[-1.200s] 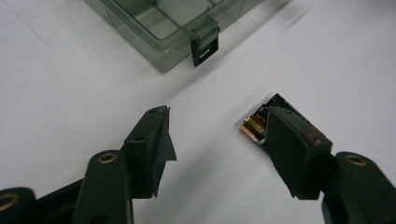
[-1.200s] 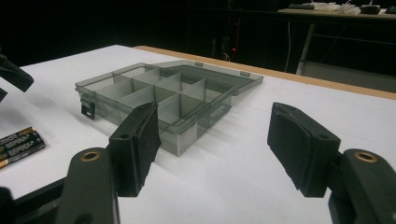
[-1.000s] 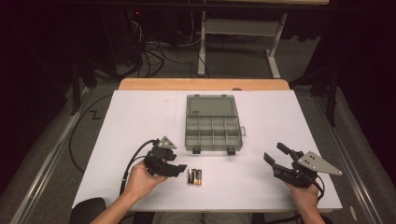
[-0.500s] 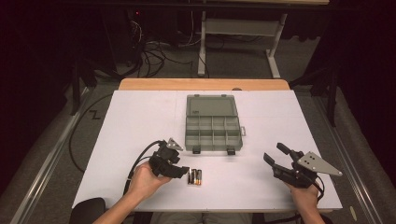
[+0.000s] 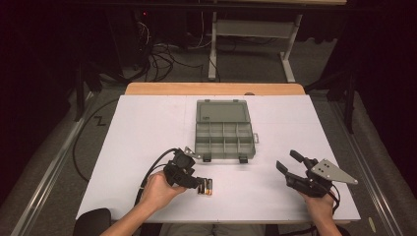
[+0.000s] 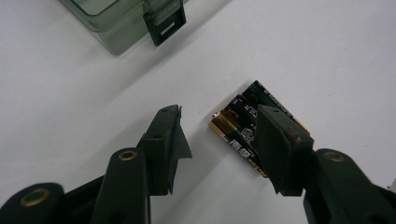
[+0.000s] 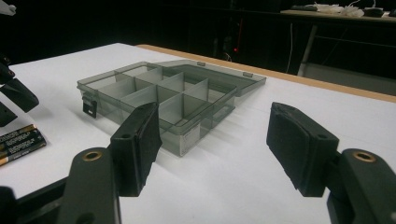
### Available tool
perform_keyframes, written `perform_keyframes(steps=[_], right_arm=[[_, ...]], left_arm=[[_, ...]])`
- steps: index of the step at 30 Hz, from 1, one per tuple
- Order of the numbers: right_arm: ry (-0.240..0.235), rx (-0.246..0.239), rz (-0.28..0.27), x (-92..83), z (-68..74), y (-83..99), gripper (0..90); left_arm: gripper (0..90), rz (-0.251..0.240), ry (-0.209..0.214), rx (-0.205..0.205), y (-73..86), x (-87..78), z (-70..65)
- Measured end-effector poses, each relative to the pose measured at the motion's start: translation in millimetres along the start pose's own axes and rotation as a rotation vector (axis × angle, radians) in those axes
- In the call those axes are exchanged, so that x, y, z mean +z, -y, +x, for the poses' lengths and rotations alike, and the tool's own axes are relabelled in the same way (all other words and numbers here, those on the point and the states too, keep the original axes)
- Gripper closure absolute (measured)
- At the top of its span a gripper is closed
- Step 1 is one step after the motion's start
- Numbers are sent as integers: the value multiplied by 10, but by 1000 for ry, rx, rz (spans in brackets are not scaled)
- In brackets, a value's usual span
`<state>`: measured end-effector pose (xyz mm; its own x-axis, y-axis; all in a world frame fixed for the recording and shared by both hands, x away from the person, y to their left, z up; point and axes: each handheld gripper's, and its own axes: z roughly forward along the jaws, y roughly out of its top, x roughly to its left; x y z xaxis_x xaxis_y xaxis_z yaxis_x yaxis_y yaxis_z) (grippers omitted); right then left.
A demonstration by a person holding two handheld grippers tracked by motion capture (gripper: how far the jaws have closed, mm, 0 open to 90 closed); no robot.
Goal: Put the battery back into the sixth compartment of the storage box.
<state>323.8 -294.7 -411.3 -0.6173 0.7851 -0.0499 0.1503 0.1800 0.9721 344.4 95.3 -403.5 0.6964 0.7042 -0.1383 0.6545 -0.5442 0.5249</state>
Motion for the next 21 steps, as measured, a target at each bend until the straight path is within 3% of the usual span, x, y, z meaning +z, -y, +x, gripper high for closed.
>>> perform_keyframes(steps=[7,21], right_arm=[[-1,1,3,6,2,2,368],[-5,-9,4,3,9,1,371]], left_arm=[[518,22,10,-27,-14,17,-18],[539,61,8,-35,-27,76,-43]])
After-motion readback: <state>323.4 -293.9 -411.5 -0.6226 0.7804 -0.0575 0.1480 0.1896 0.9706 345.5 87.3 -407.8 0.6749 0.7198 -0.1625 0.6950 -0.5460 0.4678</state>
